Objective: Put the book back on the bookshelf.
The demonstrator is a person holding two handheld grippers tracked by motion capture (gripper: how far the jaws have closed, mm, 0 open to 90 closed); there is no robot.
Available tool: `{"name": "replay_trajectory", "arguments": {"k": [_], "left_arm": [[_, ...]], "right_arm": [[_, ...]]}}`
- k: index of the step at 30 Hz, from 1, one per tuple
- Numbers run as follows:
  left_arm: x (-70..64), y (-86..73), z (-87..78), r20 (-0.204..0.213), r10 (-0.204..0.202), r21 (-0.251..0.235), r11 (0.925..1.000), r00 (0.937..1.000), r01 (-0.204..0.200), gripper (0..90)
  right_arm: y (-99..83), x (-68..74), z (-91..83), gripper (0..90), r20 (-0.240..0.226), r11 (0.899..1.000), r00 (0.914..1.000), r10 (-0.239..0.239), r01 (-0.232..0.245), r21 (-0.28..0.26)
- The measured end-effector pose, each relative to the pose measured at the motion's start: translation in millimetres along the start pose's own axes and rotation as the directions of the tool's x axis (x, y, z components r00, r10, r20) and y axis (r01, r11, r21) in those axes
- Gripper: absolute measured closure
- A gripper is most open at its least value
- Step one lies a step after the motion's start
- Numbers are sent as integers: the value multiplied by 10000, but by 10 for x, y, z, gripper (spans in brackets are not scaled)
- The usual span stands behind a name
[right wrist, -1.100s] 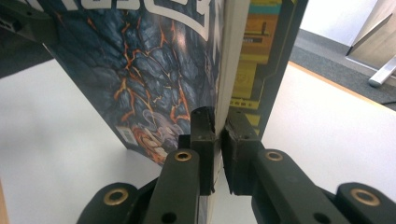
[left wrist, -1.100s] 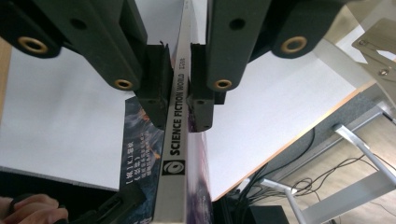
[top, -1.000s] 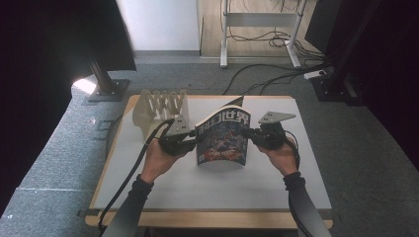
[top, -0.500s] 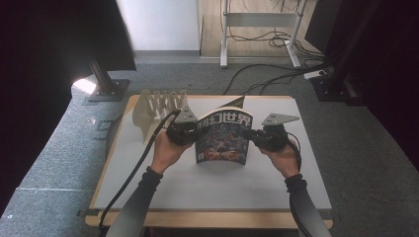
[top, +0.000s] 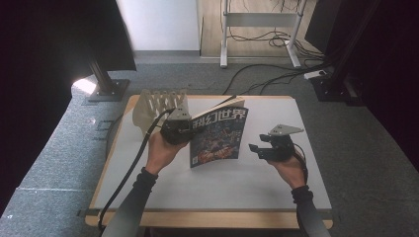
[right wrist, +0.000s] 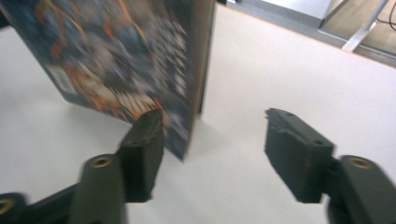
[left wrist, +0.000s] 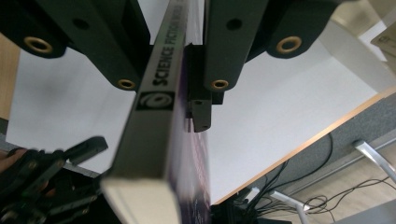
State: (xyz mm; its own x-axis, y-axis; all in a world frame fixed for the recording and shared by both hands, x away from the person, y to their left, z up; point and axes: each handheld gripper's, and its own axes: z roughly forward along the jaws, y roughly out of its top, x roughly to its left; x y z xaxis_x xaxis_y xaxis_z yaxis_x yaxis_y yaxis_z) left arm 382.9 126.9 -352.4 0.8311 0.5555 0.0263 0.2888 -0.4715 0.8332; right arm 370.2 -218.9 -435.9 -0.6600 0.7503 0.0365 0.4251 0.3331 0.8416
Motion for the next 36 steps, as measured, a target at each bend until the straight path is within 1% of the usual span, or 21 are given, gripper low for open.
{"name": "replay_trajectory", "arguments": {"k": [2,4,6,9,11,14,15,17,19,23,27,28,33,36], "left_arm": [[5,3,-41,-20,-10,15,10000,10000,10,826],[15,6,-103,-52,-19,86,10000,10000,19,827],[28,5,-161,-130,-35,146,9999,9999,37,827],[60,-5,-255,-288,-141,169,9998,9995,146,827],[90,-20,-329,-390,-296,109,9995,9988,300,827],[122,-49,-419,-588,-485,-11,9988,9971,485,828],[133,-62,-453,-652,-560,-34,9984,9963,559,827],[152,-89,-515,-744,-744,-130,9972,9944,736,827],[167,-112,-578,-844,-831,-161,9965,9930,820,827],[191,-158,-705,-1011,-963,-221,9953,9902,946,827],[222,-207,-834,-1182,-1147,-331,9932,9863,1115,827],[233,-222,-875,-1267,-1198,-338,9926,9847,1164,827],[276,-270,-1030,-1528,-1405,-444,9898,9782,1353,827],[320,-306,-1131,-1749,-1578,-486,9873,9719,1516,827]], "right_arm": [[-58,-4,30,297,52,9999,10000,8,-9,144],[-162,0,78,244,209,9990,9998,79,-88,442],[-232,5,101,231,168,9974,9995,275,-285,657],[-347,11,131,175,269,9962,9989,381,-401,774],[-418,16,147,136,470,9951,9982,379,-420,891],[-543,-1,180,117,838,9914,9943,663,-751,1068],[-574,-6,187,102,920,9903,9934,692,-795,1137],[-660,-17,219,46,1150,9875,9904,762,-910,1286],[-741,-29,251,0,1276,9844,9880,873,-1053,1412],[-870,-32,306,0,1469,9803,9850,910,-1146,1608],[-961,-28,357,0,1677,9745,9830,749,-1079,1968],[-967,-26,351,0,1708,9764,9826,729,-1052,1884],[-971,-19,352,0,1775,9758,9813,747,-1086,1898],[-975,-18,351,0,1786,9764,9810,753,-1088,1864]]}}
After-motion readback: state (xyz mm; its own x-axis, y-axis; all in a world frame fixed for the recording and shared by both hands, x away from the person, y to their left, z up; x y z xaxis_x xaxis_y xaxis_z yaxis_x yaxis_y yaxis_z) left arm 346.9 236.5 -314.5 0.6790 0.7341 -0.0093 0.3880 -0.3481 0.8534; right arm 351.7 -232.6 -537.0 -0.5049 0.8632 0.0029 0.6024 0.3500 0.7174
